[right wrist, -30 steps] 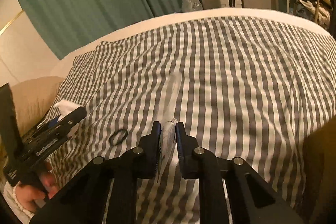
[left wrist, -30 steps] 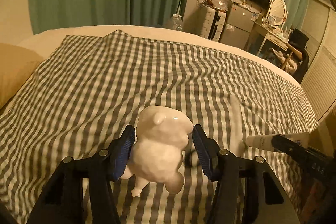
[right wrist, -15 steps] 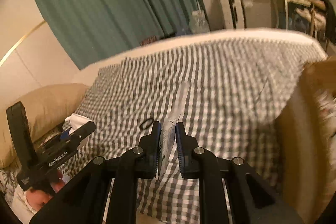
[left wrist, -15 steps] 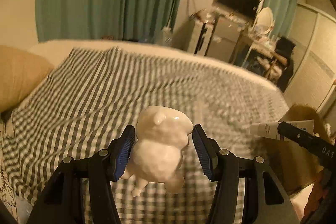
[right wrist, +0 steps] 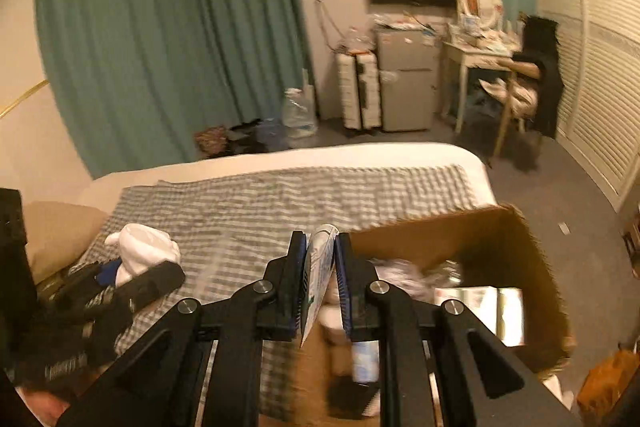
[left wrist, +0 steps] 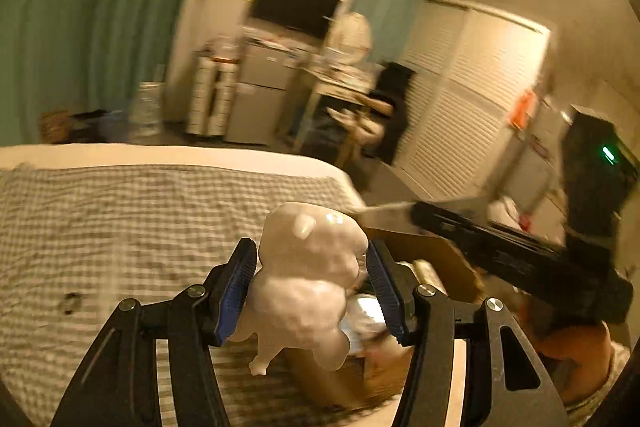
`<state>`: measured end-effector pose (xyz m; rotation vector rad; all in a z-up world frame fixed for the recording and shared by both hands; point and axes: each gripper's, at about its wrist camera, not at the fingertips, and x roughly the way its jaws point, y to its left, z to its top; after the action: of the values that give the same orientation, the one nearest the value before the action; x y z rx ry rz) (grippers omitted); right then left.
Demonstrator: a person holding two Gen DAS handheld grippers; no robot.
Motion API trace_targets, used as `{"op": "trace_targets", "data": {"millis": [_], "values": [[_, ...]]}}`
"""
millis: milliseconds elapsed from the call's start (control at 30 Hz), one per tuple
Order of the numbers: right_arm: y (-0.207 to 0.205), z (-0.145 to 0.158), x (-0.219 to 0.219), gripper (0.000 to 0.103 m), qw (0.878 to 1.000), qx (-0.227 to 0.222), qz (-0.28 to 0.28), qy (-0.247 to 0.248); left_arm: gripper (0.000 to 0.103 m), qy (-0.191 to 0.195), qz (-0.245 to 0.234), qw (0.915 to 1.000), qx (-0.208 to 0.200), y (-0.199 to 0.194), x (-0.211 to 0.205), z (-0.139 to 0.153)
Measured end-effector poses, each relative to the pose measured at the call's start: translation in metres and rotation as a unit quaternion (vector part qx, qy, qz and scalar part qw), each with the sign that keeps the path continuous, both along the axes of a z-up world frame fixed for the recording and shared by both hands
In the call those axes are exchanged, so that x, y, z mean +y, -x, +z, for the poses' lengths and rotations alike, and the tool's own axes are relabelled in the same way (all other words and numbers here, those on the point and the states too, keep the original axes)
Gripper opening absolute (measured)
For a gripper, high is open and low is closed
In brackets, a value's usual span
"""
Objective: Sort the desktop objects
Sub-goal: 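Carry figurine and cream tube to the cardboard box and release both, then grasp the black hair tie with the left tool while the right tool grasps the clear comb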
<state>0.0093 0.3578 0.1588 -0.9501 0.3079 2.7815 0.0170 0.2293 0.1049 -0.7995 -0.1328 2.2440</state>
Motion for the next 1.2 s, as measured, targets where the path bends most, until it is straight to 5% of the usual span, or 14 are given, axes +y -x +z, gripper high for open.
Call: {"op": "trace_targets", "data": {"millis": [167, 367, 433, 467, 500, 633, 933, 1200], "values": [[0.007, -0.028, 0.05, 0.015, 0.999, -0.032, -0.035, 0.002, 0.058, 0.033, -0.037, 0.9985, -0.026, -0.002, 0.066, -0.032], [0.018, -0.053, 0.084, 0.016, 0.998, -0.045, -0.05, 0.01, 0.061, 0.055, -0.057, 0.9957, -0.048, 0.011, 0.096, -0.059], [0.021, -0.055, 0.086, 0.039, 0.998, -0.043, -0.055, 0.003, 0.076, 0.055, -0.07, 0.9948, -0.049, 0.009, 0.098, -0.063], [0.019, -0.054, 0.087, 0.07, 0.997, -0.036, -0.066, -0.009, 0.087, 0.058, -0.07, 0.9949, -0.042, 0.011, 0.098, -0.062], [0.015, -0.051, 0.086, 0.078, 0.997, -0.021, -0.073, -0.019, 0.09, 0.061, -0.066, 0.9954, -0.032, 0.005, 0.096, -0.062], [0.001, -0.034, 0.074, 0.078, 0.997, 0.043, -0.068, -0.019, 0.1, 0.065, -0.05, 0.9967, 0.001, 0.003, 0.081, -0.053], [0.002, 0.01, 0.008, 0.078, 0.996, 0.074, -0.031, -0.042, 0.103, 0.082, 0.028, 0.9952, 0.044, 0.009, 0.006, -0.021], [0.017, 0.018, -0.076, 0.078, 0.993, 0.116, 0.031, -0.002, 0.103, 0.139, 0.163, 0.9745, 0.066, 0.037, -0.121, -0.02]]}}
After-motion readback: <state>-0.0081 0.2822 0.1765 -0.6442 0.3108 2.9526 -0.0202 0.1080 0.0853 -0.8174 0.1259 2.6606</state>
